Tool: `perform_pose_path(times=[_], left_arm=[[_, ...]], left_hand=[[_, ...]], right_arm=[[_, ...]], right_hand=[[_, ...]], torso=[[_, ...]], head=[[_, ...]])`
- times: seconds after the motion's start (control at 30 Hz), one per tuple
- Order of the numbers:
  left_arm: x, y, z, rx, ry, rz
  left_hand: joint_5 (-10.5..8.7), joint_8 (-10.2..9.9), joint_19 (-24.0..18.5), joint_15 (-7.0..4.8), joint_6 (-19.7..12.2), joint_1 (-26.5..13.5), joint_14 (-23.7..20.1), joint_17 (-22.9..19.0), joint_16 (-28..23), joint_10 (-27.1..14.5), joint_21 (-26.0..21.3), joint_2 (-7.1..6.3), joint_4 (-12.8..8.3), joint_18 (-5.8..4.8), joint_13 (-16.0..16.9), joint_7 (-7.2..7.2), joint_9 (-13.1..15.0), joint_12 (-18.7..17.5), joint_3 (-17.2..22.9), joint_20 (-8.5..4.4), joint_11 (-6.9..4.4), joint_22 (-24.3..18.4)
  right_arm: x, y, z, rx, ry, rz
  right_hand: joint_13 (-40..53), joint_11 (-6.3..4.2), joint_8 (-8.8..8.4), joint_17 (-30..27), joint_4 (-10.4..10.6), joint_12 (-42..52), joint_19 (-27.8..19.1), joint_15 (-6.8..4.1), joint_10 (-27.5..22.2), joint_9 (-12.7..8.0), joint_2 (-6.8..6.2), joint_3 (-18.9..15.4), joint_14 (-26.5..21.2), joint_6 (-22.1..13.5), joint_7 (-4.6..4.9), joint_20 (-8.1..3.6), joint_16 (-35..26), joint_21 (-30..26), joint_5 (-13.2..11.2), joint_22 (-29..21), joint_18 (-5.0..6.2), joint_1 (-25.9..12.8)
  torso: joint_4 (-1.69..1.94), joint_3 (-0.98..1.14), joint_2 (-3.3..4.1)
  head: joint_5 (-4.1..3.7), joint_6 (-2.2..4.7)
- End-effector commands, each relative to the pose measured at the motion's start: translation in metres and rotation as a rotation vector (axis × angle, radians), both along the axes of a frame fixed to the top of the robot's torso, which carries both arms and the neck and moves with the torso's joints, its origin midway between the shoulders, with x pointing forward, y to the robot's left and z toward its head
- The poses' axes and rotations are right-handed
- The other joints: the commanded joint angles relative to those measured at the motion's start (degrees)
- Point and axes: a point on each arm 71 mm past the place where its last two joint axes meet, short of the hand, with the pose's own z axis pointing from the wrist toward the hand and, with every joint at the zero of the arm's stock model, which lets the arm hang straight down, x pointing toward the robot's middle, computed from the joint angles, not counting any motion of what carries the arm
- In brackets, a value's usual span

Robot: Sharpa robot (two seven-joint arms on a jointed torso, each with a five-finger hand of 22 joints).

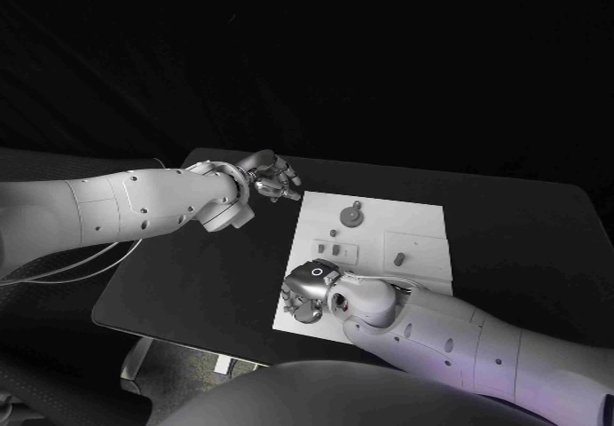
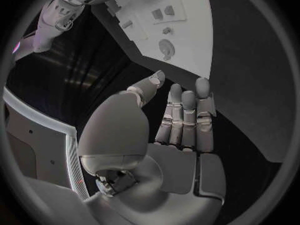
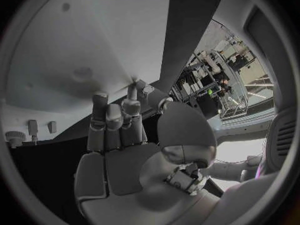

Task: Assemble the parts on the task board

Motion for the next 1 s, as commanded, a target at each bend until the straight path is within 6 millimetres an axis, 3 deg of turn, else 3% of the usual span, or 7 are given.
perform_pose_path(times=[0.03, 0.23, 1.0], left_arm=[[0.0, -0.001, 0.002, 0.004, -0.012, 0.0], [0.001, -0.001, 0.002, 0.005, -0.015, 0.002], [0.001, 0.003, 0.002, 0.01, -0.021, 0.011]], left_hand=[[0.26, 0.13, 0.41, -0.24, -0.02, -0.14, -0.12, -0.09, 0.31, -0.41, -0.32, 0.27, -0.06, 2.21, 0.01, 0.37, 0.04, 0.22, -0.32, 0.0, 0.02, 1.1], [0.26, 0.14, 0.42, -0.24, -0.01, -0.19, -0.12, -0.1, 0.31, -0.4, -0.32, 0.25, -0.04, 2.21, 0.01, 0.37, 0.04, 0.22, -0.34, 0.0, 0.02, 1.1], [0.26, 0.15, 0.45, -0.25, 0.0, -0.21, -0.09, -0.12, 0.32, -0.39, -0.33, 0.09, -0.1, 2.24, 0.0, 0.35, 0.05, 0.25, -0.38, -0.01, 0.0, 1.1]], right_arm=[[-0.002, -0.007, -0.011, -0.068, 0.005, 0.001], [-0.003, -0.006, -0.009, -0.04, -0.004, 0.002], [-0.002, -0.011, 0.0, 0.088, -0.032, -0.039]], right_hand=[[-0.15, -0.18, 0.68, -0.2, -0.26, 0.25, 0.89, -0.2, 0.97, 0.41, 0.77, 0.32, 0.88, 0.72, -0.21, -0.16, 0.17, 0.31, 0.26, -0.16, 0.77, -0.46], [-0.21, -0.62, 1.08, -0.43, -0.33, 0.14, 1.76, -0.49, 2.05, 0.47, 0.71, 0.69, 1.89, 1.63, -0.65, -0.65, 0.09, 0.46, 0.58, -0.34, 0.77, -1.06], [-0.17, -0.9, 1.3, -0.4, -0.62, -0.03, 2.47, -0.75, 2.92, 0.4, 0.93, 1.32, 2.82, 2.26, -0.92, -1.16, 0.01, 0.58, 0.5, -0.46, 0.77, -0.86]], torso=[[-0.01, 0.01, 0.01], [-0.01, 0.02, 0.0], [-0.04, 0.04, 0.01]], head=[[0.01, 0.0], [-0.19, 0.0], [-0.09, 0.0]])
